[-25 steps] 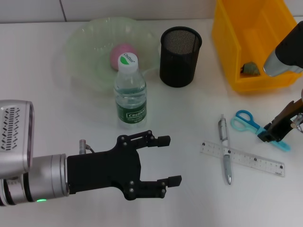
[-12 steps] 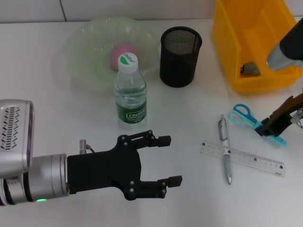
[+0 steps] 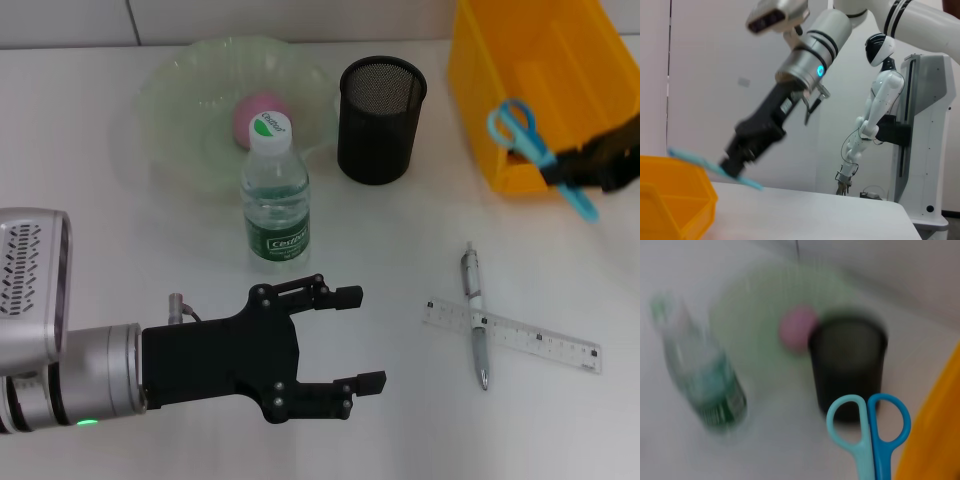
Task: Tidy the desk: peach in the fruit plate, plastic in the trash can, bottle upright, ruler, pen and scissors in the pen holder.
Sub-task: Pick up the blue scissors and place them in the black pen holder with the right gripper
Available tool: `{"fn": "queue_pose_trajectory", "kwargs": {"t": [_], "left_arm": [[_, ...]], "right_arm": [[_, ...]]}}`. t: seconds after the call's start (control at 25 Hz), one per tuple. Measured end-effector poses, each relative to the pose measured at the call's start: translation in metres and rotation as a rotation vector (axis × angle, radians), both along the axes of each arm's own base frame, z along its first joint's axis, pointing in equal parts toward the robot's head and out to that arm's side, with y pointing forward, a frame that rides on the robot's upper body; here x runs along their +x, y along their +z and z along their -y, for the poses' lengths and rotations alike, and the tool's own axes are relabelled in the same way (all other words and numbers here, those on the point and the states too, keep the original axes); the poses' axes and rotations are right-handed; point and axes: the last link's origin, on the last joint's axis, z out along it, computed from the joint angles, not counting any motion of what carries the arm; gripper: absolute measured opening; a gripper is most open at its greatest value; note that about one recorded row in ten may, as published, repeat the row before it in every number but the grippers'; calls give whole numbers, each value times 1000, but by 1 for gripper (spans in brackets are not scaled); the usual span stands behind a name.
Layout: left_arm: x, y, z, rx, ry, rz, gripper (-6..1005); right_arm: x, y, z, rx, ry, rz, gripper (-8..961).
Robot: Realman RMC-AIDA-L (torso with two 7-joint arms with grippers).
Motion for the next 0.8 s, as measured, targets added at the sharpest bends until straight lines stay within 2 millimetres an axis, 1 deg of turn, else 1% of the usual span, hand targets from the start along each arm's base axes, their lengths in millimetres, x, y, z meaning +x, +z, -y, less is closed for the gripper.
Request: {"fn": "queue_pose_trajectory", "kwargs": {"t": [0.04, 0.12, 0.16, 0.2, 0.32, 0.36, 0.4, 0.52, 0.56, 0.6, 0.72, 0.76, 0.8], "left_arm": [[0, 0, 0, 0, -1, 0, 813], [0, 0, 0, 0, -2, 0, 813], [0, 0, 0, 0, -3, 0, 813], [0, -1, 0, 0, -4, -1, 813], [0, -1, 1, -2, -4, -1, 813], [0, -1, 1, -4, -3, 0, 813], [0, -1, 1, -4, -3, 0, 813], [1, -2, 2, -10, -5, 2, 813], [1, -2, 2, -12, -7, 4, 813], [2, -1, 3, -16, -11, 9, 813], [2, -1, 4, -19, -15, 15, 813], [2, -1, 5, -19, -16, 16, 813], [2, -2, 5, -20, -15, 16, 813]], "right_arm": [[-2, 5, -1, 35, 33, -58, 208], [-2, 9, -3, 89, 91, -171, 208], [1, 5, -7, 141, 154, -315, 207], [1, 5, -7, 141, 154, -315, 207], [12, -10, -14, 217, 221, -516, 207], [19, -22, -20, 266, 253, -601, 208], [19, -22, -20, 266, 253, -601, 208], [22, -42, -30, 313, 298, -647, 208], [21, -55, -37, 352, 328, -651, 208], [21, -55, -37, 352, 328, -651, 207], [15, -70, -48, 410, 359, -650, 207], [11, -81, -57, 445, 361, -648, 207], [11, -81, -57, 445, 361, -648, 208]]}}
